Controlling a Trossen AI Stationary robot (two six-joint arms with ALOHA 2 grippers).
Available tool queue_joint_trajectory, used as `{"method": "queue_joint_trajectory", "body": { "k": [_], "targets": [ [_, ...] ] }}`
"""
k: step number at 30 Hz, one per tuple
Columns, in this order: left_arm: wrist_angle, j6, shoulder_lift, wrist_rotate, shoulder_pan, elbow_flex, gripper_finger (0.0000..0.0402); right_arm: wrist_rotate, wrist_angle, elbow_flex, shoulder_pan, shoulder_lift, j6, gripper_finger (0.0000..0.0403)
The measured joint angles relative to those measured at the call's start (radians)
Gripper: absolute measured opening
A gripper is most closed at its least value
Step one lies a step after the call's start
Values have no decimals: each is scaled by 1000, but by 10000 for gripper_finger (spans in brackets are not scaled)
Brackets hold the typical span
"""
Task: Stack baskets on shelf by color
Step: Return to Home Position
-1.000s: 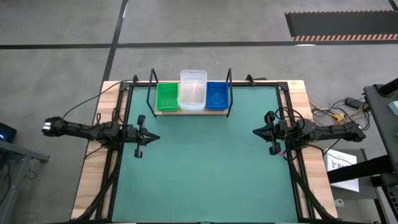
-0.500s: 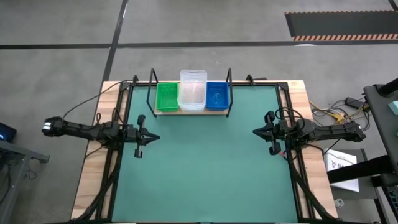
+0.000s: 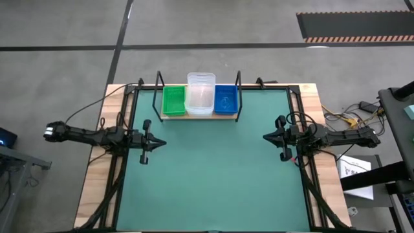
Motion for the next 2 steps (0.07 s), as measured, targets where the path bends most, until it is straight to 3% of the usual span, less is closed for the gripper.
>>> {"method": "queue_joint_trajectory", "body": {
  "k": [2],
  "targets": [
    [0,0,0,0,0,0,0,0,0,0,0,0,0,9]
  ]
}}
